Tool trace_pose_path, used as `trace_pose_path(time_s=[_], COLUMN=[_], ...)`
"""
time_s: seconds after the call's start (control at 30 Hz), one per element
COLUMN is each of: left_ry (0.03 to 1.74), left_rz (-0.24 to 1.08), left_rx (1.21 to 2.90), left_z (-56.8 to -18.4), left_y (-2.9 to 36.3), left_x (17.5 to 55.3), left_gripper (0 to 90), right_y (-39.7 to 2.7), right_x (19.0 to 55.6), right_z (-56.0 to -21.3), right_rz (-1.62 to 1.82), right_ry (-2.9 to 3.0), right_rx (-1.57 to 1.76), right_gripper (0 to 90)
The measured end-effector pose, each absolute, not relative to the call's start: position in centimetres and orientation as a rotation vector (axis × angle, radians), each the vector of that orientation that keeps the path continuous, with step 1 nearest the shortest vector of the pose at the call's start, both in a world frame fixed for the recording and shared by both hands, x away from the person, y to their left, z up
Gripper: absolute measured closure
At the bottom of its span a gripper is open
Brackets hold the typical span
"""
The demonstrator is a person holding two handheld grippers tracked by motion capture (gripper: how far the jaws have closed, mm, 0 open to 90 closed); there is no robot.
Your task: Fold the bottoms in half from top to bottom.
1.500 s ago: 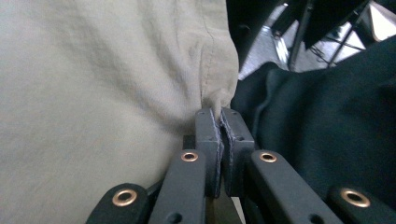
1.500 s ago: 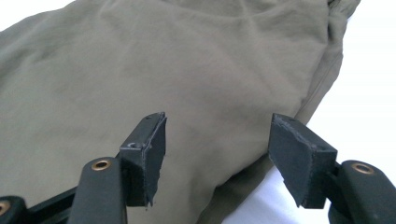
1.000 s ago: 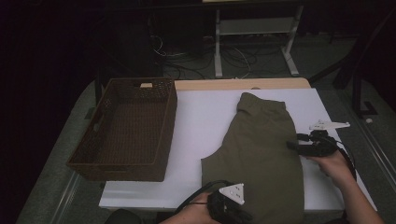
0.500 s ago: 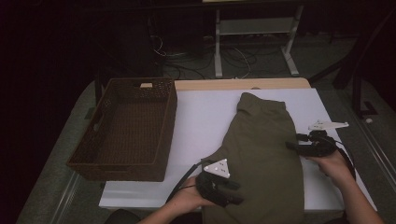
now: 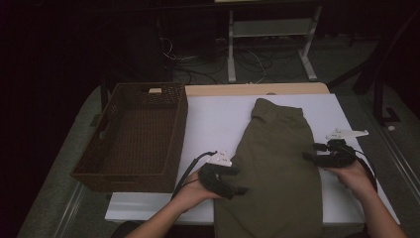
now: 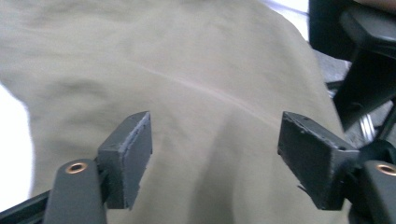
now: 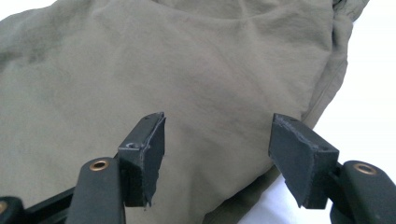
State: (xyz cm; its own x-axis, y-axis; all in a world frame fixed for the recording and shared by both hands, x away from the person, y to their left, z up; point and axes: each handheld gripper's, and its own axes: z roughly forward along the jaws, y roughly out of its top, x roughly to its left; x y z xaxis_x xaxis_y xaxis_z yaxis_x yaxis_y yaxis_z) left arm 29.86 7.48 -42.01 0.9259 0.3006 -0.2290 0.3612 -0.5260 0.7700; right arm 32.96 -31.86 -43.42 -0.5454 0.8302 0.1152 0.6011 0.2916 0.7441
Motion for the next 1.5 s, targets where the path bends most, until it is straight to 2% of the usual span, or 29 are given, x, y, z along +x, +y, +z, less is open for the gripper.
trace_pose_path(time_s=[0.33, 0.53, 0.93, 1.5], left_ry=[0.586, 0.663, 0.697, 0.707], left_rz=[0.124, 0.134, 0.123, 0.114], left_rx=[2.139, 2.153, 2.171, 2.151], left_z=[-42.3, -43.0, -43.7, -43.7], left_y=[7.6, 8.5, 9.2, 9.3], left_x=[33.3, 34.0, 34.0, 34.1], left_gripper=[12.6, 0.5, 0.0, 0.0], right_y=[-31.7, -31.4, -30.9, -30.6], right_x=[32.7, 32.3, 32.1, 34.7], right_z=[-43.3, -43.1, -43.0, -41.7], right_rz=[1.112, 1.112, 1.121, 1.135], right_ry=[2.283, 2.298, 2.321, 2.323], right_rx=[1.299, 1.279, 1.276, 1.277], right_gripper=[35.9, 35.5, 35.4, 35.0])
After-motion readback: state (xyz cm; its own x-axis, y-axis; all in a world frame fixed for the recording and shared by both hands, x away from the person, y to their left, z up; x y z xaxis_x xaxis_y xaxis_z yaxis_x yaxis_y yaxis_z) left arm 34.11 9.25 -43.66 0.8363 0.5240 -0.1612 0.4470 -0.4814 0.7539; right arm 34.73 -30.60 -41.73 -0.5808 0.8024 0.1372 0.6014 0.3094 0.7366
